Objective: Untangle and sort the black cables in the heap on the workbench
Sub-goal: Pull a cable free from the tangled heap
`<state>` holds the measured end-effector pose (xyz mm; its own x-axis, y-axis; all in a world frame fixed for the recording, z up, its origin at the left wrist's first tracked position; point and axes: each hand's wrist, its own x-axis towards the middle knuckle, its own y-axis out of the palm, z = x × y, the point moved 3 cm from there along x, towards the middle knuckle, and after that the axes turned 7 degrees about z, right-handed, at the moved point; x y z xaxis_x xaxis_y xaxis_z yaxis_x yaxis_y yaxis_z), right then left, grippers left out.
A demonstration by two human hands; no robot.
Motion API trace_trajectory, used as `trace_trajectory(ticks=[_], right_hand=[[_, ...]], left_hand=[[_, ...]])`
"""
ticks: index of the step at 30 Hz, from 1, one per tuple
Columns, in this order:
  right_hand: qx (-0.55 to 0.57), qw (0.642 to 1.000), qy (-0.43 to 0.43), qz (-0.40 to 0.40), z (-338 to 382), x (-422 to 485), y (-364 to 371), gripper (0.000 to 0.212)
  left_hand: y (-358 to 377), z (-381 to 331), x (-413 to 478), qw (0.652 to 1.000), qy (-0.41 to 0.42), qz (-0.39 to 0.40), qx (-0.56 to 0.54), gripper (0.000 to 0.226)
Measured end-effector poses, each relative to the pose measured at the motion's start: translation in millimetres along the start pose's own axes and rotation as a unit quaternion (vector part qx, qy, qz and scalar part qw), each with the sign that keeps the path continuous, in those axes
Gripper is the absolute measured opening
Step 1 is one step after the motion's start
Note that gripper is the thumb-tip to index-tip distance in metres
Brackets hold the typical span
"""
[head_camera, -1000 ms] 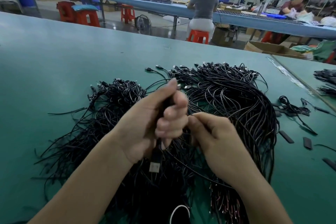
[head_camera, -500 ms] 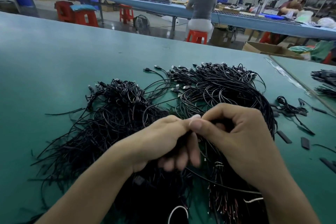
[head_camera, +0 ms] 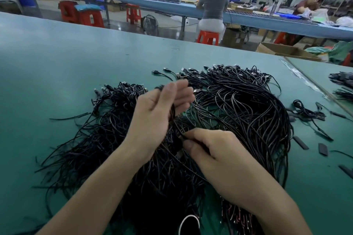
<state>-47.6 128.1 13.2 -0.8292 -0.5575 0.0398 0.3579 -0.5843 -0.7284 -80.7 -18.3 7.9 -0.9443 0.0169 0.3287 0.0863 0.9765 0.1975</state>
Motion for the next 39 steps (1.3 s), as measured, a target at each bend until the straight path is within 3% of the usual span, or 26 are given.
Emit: trace_trajectory(ticks=[2, 4, 7, 11, 17, 19, 22, 26, 29, 32, 36, 39], right_hand=[[-0.006, 1.000, -0.013, -0.002, 0, -2, -6, 0.023], [0.003, 0.998, -0.034, -0.047, -1, -5, -18, 0.019], [0.073, 0.988, -0.059, -0.123, -6, -9, -35, 0.015], [0.162, 0.963, -0.103, -0.189, -10, -10, -44, 0.019], [0.293, 0.949, -0.112, -0.040, -17, -2, -31, 0.031], [0.299, 0.947, -0.119, -0.019, -15, -2, -30, 0.021], [0.249, 0.964, -0.087, -0.046, -19, -1, -30, 0.024], [0.177, 0.980, -0.058, -0.068, -22, -3, -31, 0.018], [0.105, 0.988, -0.050, -0.100, -21, -3, -30, 0.011], [0.100, 0.984, -0.066, -0.130, -13, -2, -26, 0.012], [0.127, 0.971, -0.109, -0.170, 0, -2, -18, 0.015], [0.118, 0.961, -0.114, -0.221, 5, -2, -16, 0.013]], left_hand=[[4, 4, -2, 0.982, -0.014, 0.045, 0.185, 0.032], [13, 7, -8, 0.951, -0.081, 0.137, 0.264, 0.039], [25, 5, -18, 0.946, -0.167, 0.226, 0.163, 0.057], [25, -5, -20, 0.926, -0.183, 0.305, 0.123, 0.066], [23, -11, -26, 0.889, -0.213, 0.391, -0.105, 0.057], [22, -9, -28, 0.883, -0.226, 0.389, -0.132, 0.056], [23, -5, -25, 0.901, -0.246, 0.343, -0.103, 0.056], [23, 4, -17, 0.939, -0.190, 0.262, 0.118, 0.066], [22, 6, -16, 0.943, -0.179, 0.213, 0.182, 0.062], [21, 8, -15, 0.954, -0.200, 0.181, 0.126, 0.049], [23, 8, -18, 0.936, -0.291, 0.180, -0.086, 0.023], [29, 3, -22, 0.913, -0.310, 0.228, -0.134, 0.033]])
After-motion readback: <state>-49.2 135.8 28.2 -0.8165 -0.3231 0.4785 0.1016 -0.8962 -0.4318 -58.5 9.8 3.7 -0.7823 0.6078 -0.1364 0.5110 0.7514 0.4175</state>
